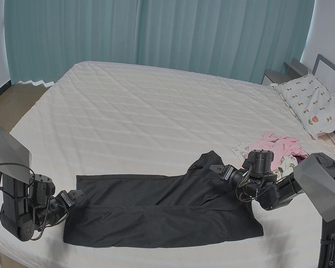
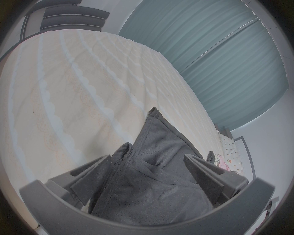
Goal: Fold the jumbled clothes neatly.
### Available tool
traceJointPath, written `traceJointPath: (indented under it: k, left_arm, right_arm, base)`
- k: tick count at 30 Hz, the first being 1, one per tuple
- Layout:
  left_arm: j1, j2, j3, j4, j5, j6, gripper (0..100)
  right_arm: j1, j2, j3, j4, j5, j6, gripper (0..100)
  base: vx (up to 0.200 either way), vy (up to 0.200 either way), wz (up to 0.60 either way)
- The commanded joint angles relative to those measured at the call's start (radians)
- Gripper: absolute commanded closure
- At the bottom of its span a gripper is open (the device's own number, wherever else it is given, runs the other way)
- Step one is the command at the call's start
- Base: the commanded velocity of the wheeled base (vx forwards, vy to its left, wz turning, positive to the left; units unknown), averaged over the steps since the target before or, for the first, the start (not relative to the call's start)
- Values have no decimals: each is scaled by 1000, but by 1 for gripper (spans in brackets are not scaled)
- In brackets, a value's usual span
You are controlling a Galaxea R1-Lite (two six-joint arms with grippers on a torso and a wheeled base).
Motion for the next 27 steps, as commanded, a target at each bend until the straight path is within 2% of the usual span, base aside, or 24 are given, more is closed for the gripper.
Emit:
traceJointPath:
  k: [1,7,27]
  left_arm:
    - [3,-11,4,-1,-4,-4,0]
    - [1,-9,2,-1,-3,-4,0]
    - [1,-1,-4,-1,-1,-2,0]
  right_arm:
    - [48,42,-63,49,-20,43,0]
    - [50,102,-71,66,-46,49,0]
    - [52,123,-103,119,-49,84,0]
  base:
    - [0,0,0]
    - [0,0,0]
    - [0,0,0]
